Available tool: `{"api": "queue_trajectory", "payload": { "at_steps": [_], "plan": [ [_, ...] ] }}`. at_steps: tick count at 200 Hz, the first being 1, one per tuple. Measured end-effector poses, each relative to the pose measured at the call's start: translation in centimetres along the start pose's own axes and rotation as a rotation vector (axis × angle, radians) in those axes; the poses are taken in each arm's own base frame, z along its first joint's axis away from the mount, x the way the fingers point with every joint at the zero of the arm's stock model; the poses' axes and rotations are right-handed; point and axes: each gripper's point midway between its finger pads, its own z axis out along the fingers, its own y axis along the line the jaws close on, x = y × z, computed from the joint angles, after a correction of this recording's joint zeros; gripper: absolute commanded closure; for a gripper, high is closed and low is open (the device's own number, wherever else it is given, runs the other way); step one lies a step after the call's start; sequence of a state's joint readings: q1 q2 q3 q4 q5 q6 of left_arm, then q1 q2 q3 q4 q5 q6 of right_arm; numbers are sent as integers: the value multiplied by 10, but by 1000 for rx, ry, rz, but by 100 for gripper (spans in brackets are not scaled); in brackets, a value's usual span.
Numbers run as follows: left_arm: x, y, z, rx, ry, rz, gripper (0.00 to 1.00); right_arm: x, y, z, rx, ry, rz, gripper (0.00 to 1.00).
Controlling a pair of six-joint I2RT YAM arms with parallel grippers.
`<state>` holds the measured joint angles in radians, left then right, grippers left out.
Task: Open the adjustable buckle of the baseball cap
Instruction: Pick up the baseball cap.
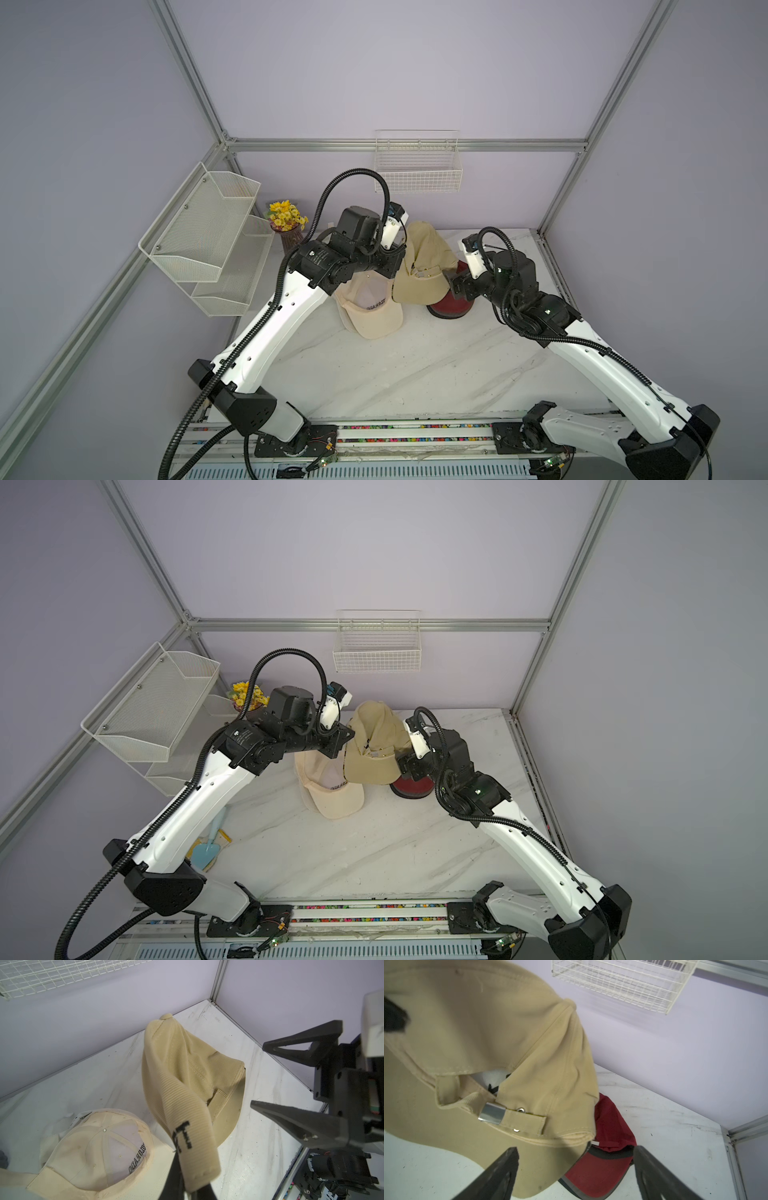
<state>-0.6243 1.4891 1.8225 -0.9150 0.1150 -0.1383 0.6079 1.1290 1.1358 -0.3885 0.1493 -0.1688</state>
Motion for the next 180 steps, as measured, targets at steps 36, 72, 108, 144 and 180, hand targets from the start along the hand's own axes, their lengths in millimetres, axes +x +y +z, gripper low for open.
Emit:
{"api": "queue_trajectory", "payload": {
  "at_steps": [36, 72, 108, 144, 180],
  "plan": [
    [5, -1, -10, 0, 10, -2, 100, 6, 36, 1, -25, 15, -155, 9],
    [19, -3, -7, 17, 56, -15, 100, 6, 44, 5, 30, 20, -262, 8],
    [26, -8, -19, 44, 64, -26, 100, 13, 49, 12, 59, 52, -334, 8],
    [21, -15, -41, 68, 26, -24, 100, 12, 61, 12, 44, 51, -374, 8],
    [30, -19, -37, 100, 47, -48, 100, 11, 63, 12, 59, 55, -393, 8]
  ]
}}
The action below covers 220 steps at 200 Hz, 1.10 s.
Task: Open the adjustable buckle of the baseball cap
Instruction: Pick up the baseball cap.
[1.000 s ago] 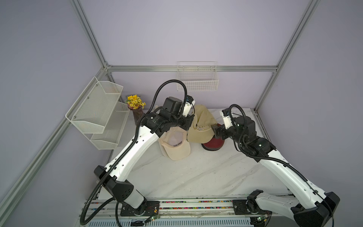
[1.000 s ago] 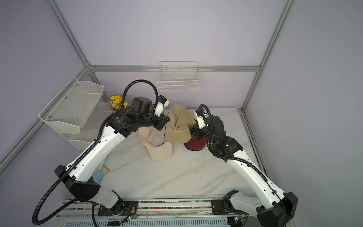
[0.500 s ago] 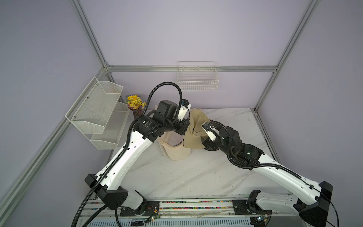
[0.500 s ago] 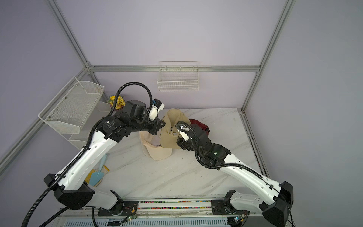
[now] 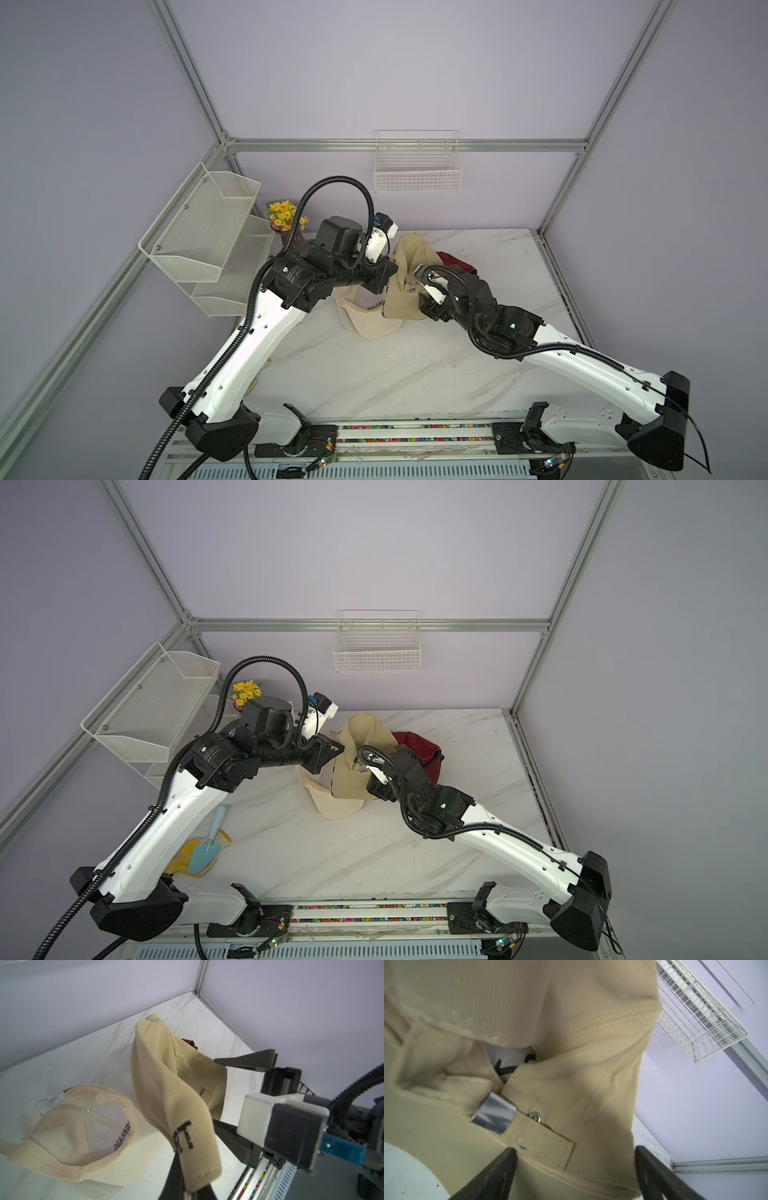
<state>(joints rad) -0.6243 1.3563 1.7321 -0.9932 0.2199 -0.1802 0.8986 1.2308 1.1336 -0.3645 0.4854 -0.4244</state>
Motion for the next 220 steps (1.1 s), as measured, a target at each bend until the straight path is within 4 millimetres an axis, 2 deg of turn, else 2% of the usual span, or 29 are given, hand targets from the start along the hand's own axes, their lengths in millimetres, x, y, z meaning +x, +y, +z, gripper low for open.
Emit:
{"api": "queue_trajectory", "payload": {
  "at_steps": [26, 63, 93, 110, 140, 188, 201, 220],
  "plan": [
    [29, 0, 12, 24, 68, -51, 100, 4, 4, 0, 6, 8, -7, 8],
    [80, -4, 20, 51, 176, -104, 100, 24, 17, 6, -6, 44, -13, 10],
    [93, -7, 10, 63, 170, -136, 100, 26, 20, 6, -20, 44, 16, 14],
    [98, -7, 10, 73, 158, -151, 100, 26, 25, 3, -44, 37, 39, 15],
    [121, -1, 31, 66, 213, -182, 100, 35, 39, -10, -107, 41, 74, 15],
    [174, 16, 75, 27, 396, -226, 100, 60, 73, -25, -221, 108, 56, 17],
    [182, 18, 80, 22, 424, -228, 100, 68, 83, -26, -255, 136, 39, 16],
    [183, 18, 81, 23, 427, -225, 100, 81, 96, -25, -300, 176, 17, 15]
  ]
}}
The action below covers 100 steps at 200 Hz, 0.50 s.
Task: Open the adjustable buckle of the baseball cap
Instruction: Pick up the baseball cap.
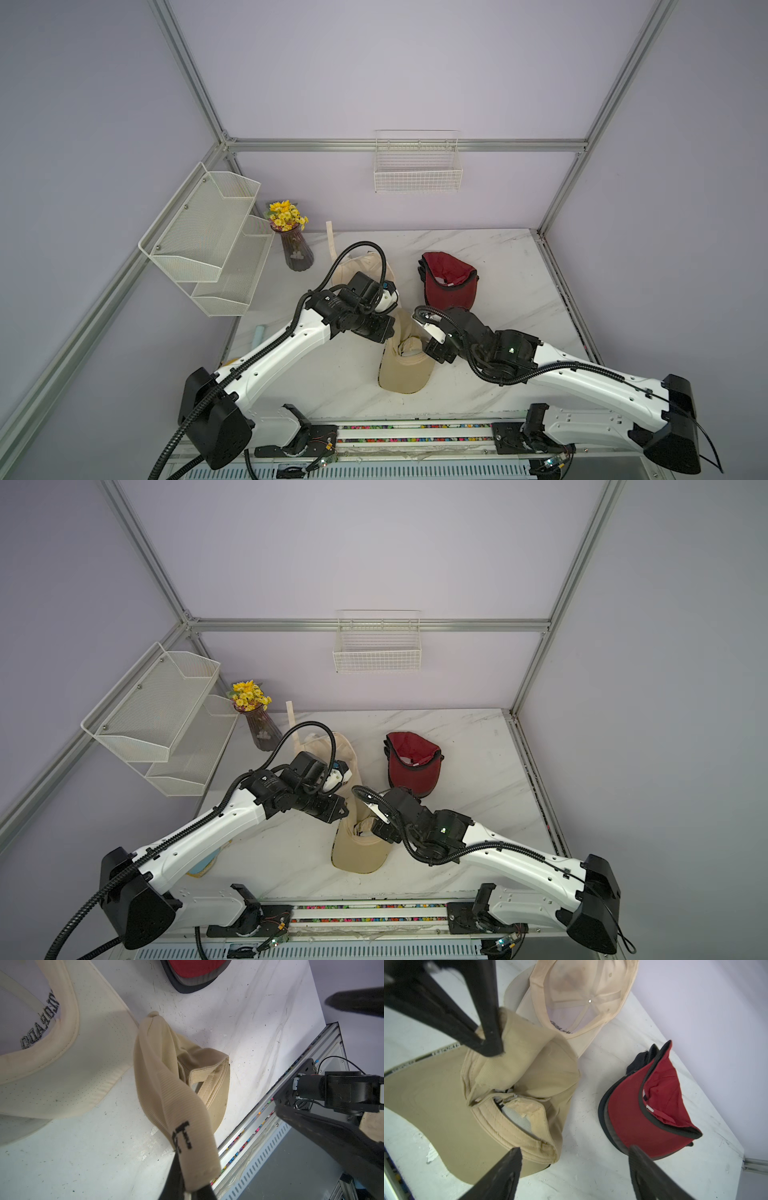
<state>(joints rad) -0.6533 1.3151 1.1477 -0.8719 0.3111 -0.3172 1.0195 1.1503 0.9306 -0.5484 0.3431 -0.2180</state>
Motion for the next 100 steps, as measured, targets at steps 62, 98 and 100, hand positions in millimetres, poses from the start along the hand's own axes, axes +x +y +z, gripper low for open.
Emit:
{"api": "queue_trajectory", "payload": {
  "at_steps": [62, 98, 100],
  "plan": [
    [-4, -7, -16, 6, -21, 46, 100, 18, 30, 11, -144, 74, -66, 12],
    [-11, -17, -41, 21, -81, 75, 100, 12, 38, 16, -182, 75, -95, 12],
    [-11, -17, -42, 21, -81, 75, 100, 12, 38, 16, -183, 76, -97, 12]
  ]
}}
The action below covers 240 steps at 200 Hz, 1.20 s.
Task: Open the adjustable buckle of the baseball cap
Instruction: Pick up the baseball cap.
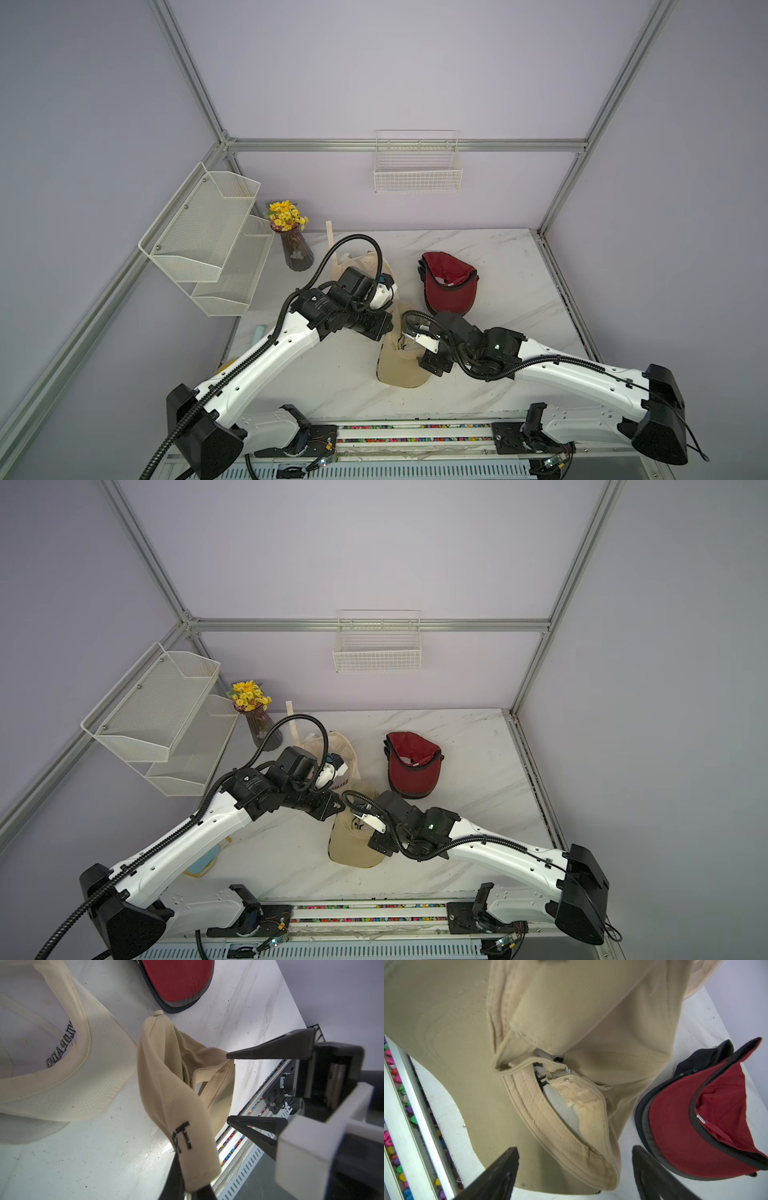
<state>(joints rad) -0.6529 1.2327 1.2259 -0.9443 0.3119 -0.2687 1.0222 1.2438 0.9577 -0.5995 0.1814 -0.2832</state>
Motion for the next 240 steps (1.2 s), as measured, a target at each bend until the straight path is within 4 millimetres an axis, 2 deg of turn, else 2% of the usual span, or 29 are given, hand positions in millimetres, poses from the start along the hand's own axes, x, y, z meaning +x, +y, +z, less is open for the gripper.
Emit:
{"api": "queue_trajectory", "payload": {
  "at_steps": [42, 87, 113, 147, 163, 176, 192, 230, 240],
  "plan": [
    [1, -4, -14, 4, -17, 8, 100, -4, 2, 6, -13, 8, -27, 12],
    [5, -5, -20, 3, -13, 8, 100, -2, -21, 6, 30, 12, -6, 14],
    [7, -7, -25, 6, -19, 9, 100, -9, -30, 2, 47, -7, 1, 15],
    [4, -11, -29, 17, -29, 14, 100, -22, -30, 2, 32, -38, -2, 16],
    [2, -12, -31, 24, -34, 15, 100, -23, -27, 6, 17, -35, -6, 21],
    [1, -14, -33, 28, -41, 18, 100, -21, -24, 11, 5, -23, -9, 28],
    [-2, -16, -37, 33, -55, 23, 100, -19, -21, 14, -9, -13, -5, 42],
    [-3, -19, -45, 35, -77, 31, 100, -20, -21, 13, -13, -13, 1, 85],
    [-3, -18, -46, 33, -77, 34, 100, -22, -22, 12, -11, -19, 7, 100]
  ]
}}
